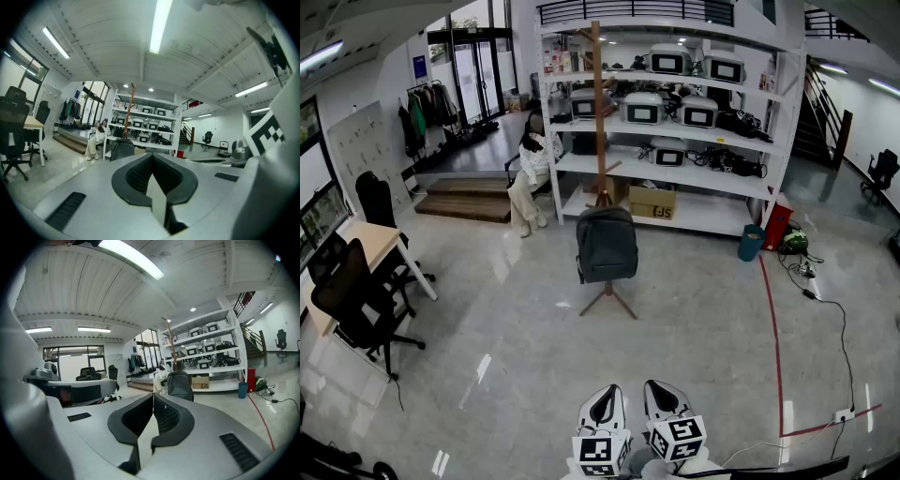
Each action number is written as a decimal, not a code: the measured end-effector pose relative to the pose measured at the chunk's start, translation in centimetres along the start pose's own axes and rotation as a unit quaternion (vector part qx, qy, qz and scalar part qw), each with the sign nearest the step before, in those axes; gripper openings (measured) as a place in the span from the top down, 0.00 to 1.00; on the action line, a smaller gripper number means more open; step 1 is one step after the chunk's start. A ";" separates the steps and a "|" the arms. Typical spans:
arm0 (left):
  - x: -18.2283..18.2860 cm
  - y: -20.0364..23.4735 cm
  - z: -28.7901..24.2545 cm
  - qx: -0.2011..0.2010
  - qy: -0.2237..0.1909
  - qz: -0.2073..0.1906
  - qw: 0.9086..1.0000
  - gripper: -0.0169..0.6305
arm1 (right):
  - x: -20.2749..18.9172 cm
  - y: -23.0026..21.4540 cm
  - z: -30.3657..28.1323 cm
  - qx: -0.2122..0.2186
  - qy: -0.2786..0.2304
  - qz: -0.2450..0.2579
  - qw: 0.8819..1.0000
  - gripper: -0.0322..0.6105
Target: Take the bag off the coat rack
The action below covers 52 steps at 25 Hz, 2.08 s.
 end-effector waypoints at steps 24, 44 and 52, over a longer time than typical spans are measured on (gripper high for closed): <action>0.5 3.9 -7.2 0.019 -0.009 -0.003 1.000 1.00 | 1.4 -2.7 -8.3 0.017 -0.006 0.023 1.000 0.93; 0.7 5.1 -19.7 0.038 0.001 -0.003 0.999 1.00 | 3.8 -10.4 -18.8 0.040 -0.002 0.016 0.999 0.93; 0.1 5.7 -23.1 0.046 0.009 -0.004 0.999 1.00 | 3.8 -12.7 -22.4 0.052 0.002 0.003 0.999 0.93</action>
Point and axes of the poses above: the fingertips, and each gripper's own axes: z backward along the fingers, y to its left, x out of its top, the point moved 9 cm from there along z, backward along the fingers, and after that the axes turned 6 degrees about -y, right-handed, at the moved point
